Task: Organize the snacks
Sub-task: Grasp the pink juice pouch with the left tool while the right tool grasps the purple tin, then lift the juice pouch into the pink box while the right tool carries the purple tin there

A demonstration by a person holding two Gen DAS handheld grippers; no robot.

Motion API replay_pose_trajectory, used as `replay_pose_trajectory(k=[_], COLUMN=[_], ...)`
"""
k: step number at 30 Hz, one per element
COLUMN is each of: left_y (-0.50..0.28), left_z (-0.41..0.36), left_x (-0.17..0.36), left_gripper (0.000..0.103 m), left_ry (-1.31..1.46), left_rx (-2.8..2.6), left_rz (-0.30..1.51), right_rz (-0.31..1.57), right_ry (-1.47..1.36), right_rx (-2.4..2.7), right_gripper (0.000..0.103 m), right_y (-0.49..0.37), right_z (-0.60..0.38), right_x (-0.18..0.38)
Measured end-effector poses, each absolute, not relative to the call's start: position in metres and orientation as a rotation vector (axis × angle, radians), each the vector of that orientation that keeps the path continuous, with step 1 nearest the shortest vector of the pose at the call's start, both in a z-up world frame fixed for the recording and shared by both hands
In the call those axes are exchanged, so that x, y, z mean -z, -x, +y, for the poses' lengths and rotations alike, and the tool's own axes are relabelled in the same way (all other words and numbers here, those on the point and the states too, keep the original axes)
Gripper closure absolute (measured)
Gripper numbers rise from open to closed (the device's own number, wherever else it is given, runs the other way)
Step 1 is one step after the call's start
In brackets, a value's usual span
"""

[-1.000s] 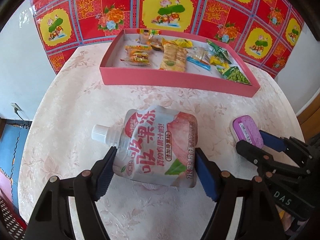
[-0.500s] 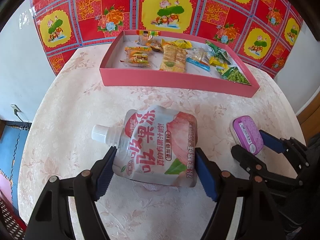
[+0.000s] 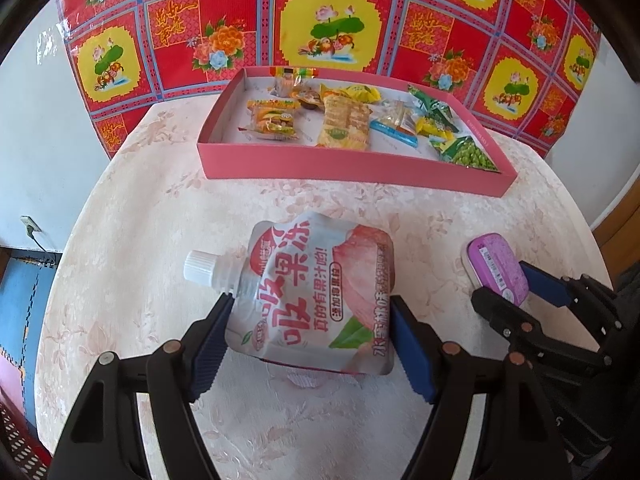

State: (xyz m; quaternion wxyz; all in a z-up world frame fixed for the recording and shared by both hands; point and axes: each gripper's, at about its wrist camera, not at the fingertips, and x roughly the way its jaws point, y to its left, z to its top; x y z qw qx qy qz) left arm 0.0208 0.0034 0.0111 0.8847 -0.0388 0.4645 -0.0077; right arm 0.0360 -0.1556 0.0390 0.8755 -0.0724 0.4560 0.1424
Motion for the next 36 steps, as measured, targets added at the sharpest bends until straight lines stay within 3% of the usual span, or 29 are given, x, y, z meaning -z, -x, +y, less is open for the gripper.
replay_pose_trajectory(k=[36], left_y=[-0.017], left_z=[0.003], left_x=[-0.047], left_gripper=[0.026], left_ry=[0.080], left_rx=[0.021], left_rz=[0.882], right_rz=[0.864], right_ry=[0.033], right_rx=[-0.316], right_gripper=[0.052], right_y=[-0.035], right_z=[-0.178], right_x=[-0.065])
